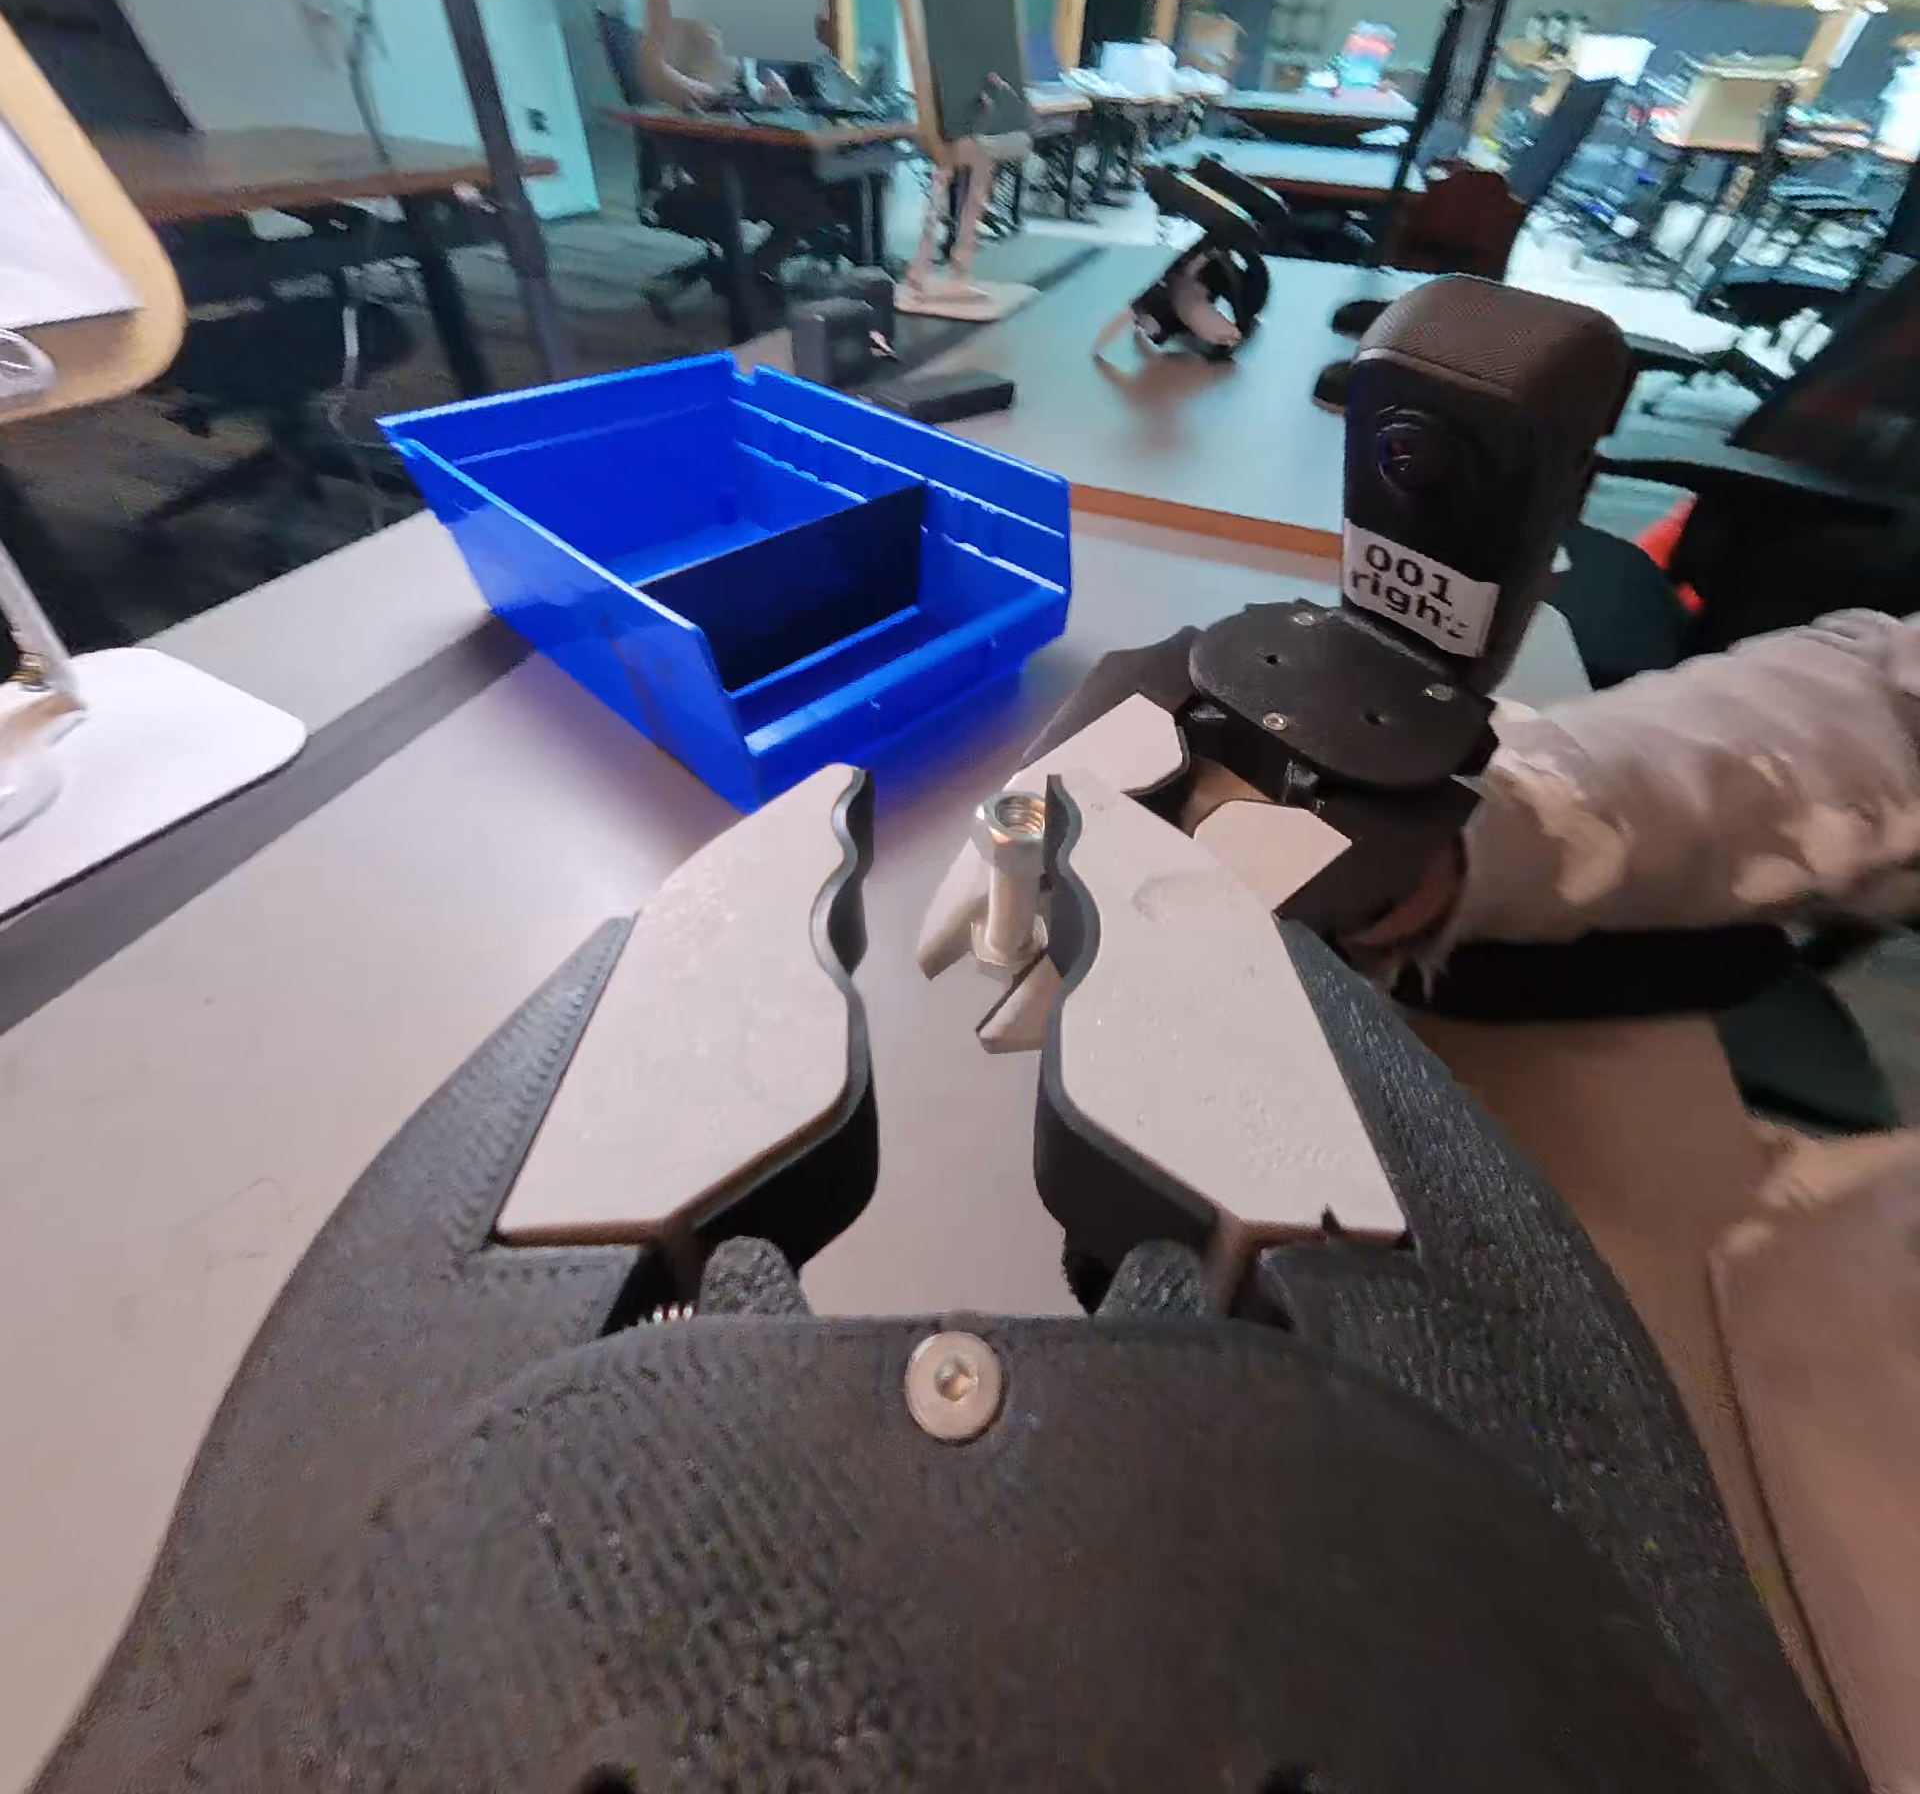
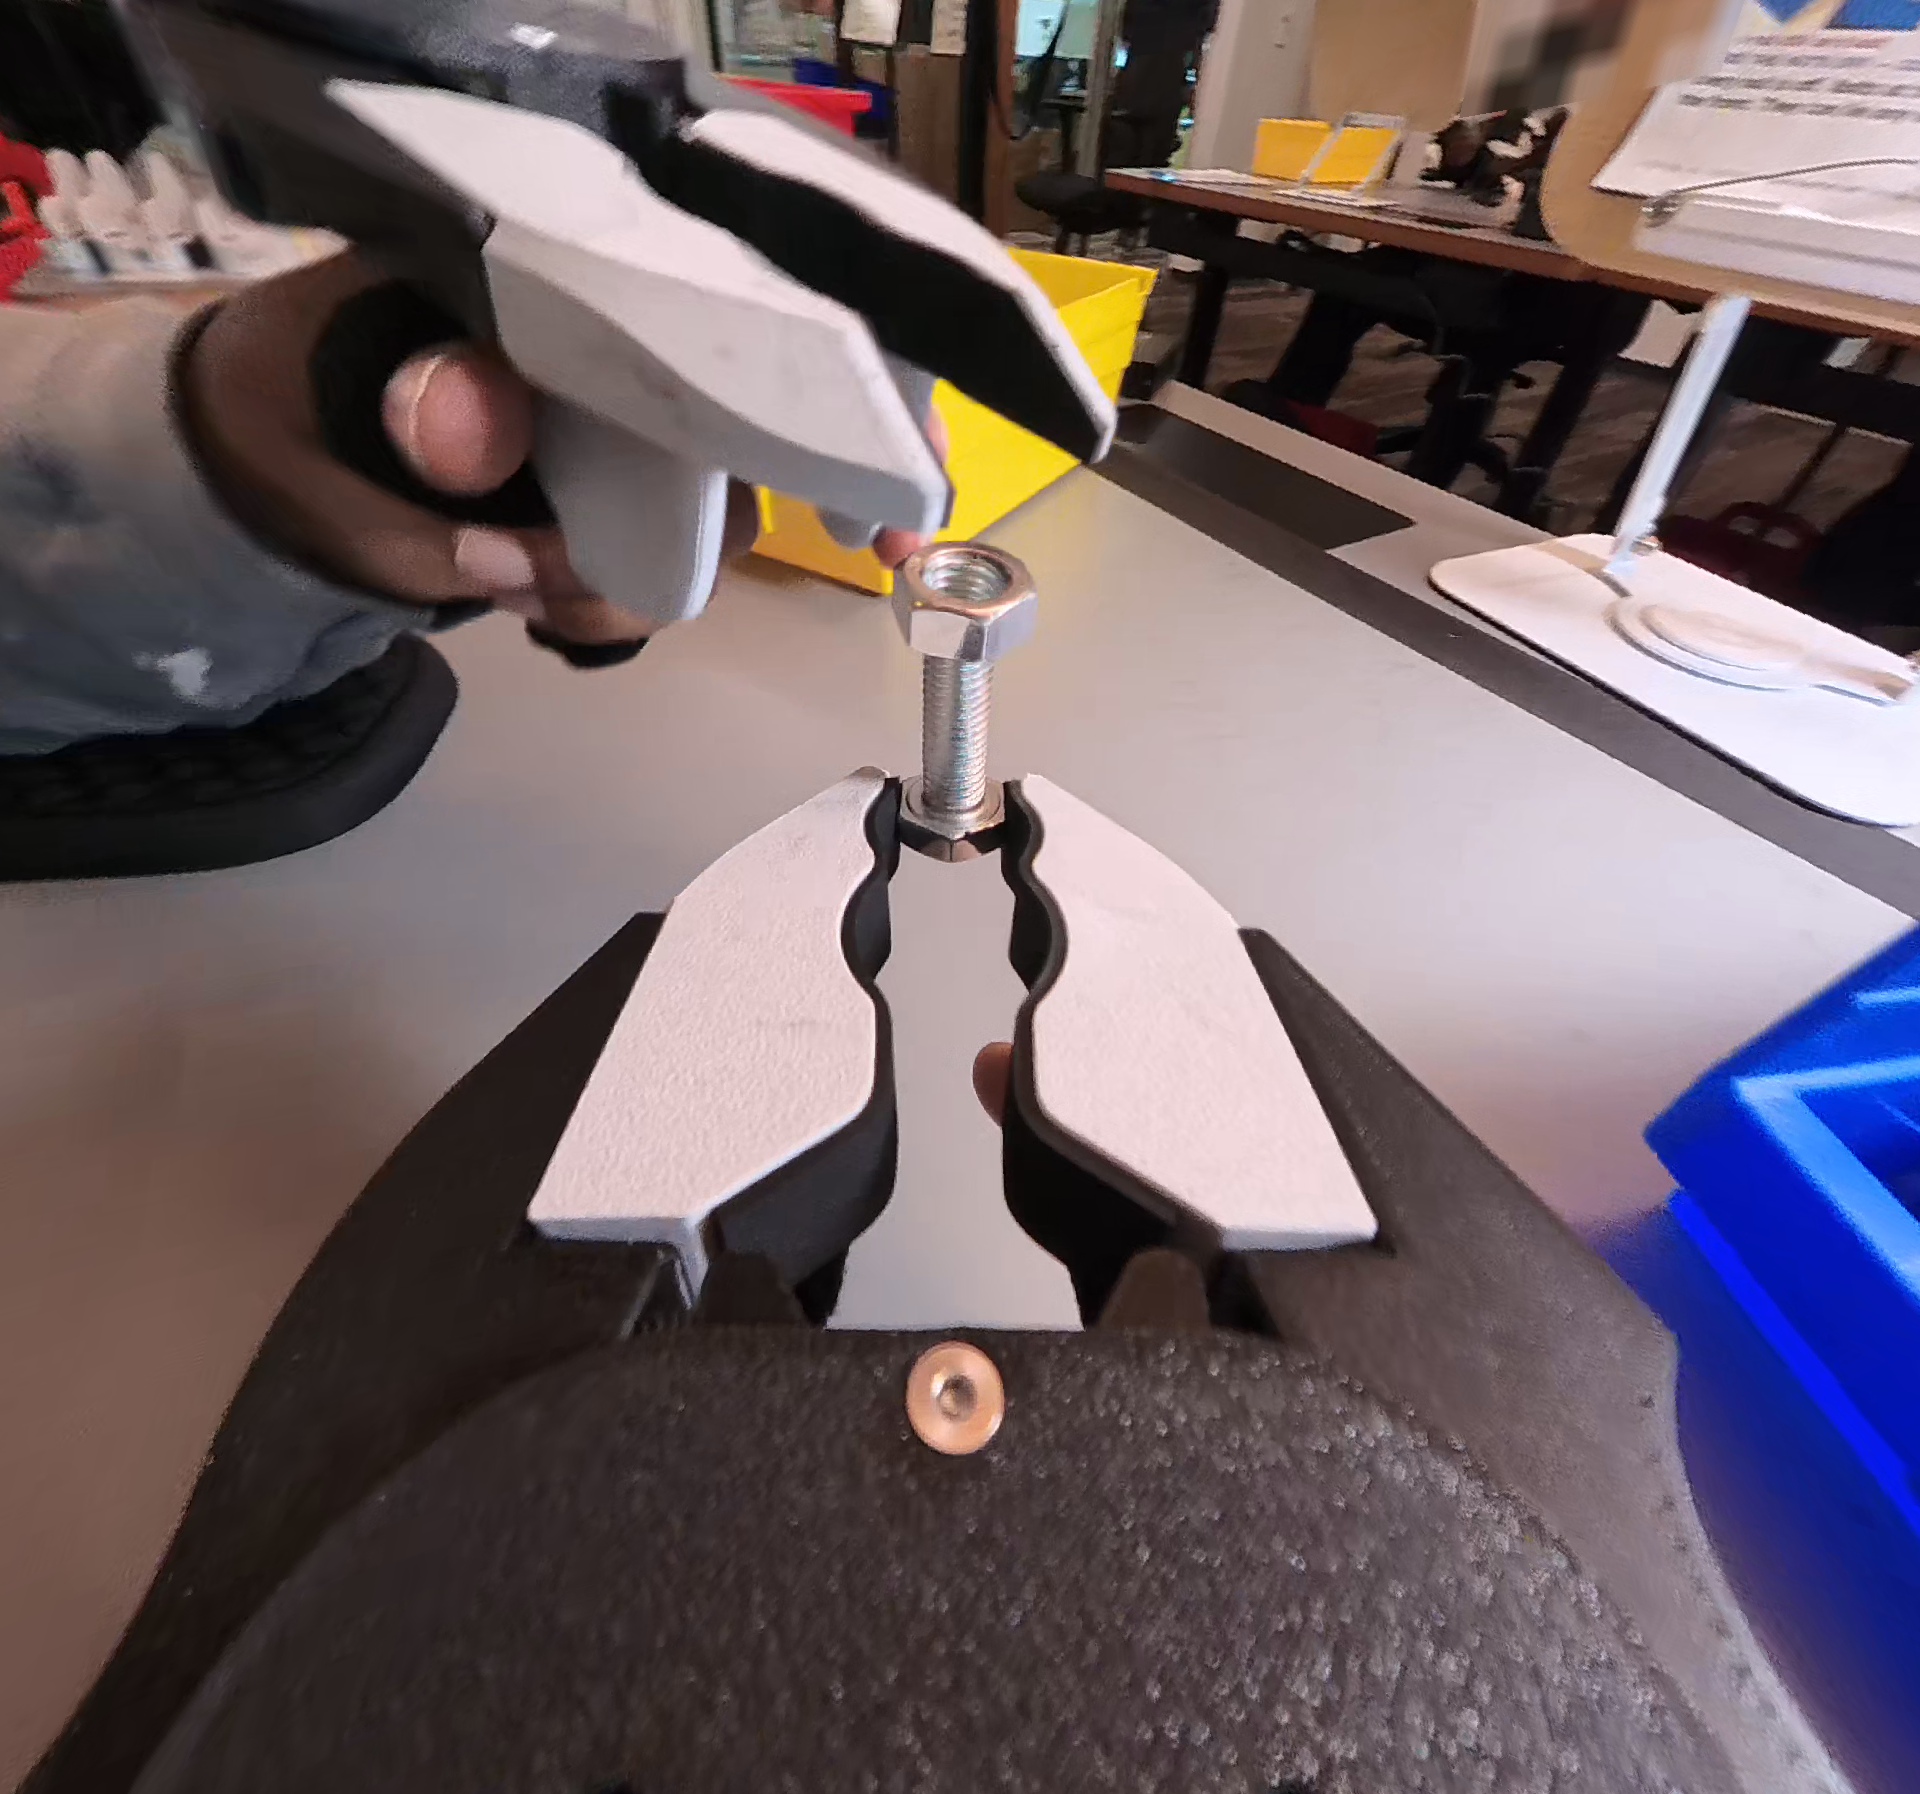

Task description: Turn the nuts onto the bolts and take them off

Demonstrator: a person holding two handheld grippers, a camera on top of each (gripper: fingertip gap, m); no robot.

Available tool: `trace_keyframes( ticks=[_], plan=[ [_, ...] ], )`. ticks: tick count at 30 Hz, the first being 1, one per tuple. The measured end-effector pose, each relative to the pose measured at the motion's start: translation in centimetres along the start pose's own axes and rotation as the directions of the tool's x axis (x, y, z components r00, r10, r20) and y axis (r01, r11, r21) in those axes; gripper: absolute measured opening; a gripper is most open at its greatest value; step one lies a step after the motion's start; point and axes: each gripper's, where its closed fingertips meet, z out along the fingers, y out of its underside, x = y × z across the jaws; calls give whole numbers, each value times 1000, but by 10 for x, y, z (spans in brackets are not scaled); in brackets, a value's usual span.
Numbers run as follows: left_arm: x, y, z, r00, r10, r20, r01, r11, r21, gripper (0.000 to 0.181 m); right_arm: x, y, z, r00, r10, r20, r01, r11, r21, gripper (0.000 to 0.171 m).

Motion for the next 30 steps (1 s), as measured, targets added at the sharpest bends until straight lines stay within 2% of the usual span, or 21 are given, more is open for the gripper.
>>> trace_keyframes(
  ticks=[4,9,17,30],
  plan=[
    [3,0,8,995,2,95,-9,998,70,32,11,0,-3,998,22,-55,-23,1000,-6,18],
    [1,11,14,993,0,115,-6,999,50,30,14,4,-3,998,10,-69,-12,999,-34,18],
    [-21,0,1,986,-13,165,-1,996,87,25,13,5,-2,998,1,-60,-3,999,-41,19],
    [-61,5,-11,958,-42,284,19,996,83,25,13,3,-2,998,13,-56,-15,999,-30,18]
  ],
)
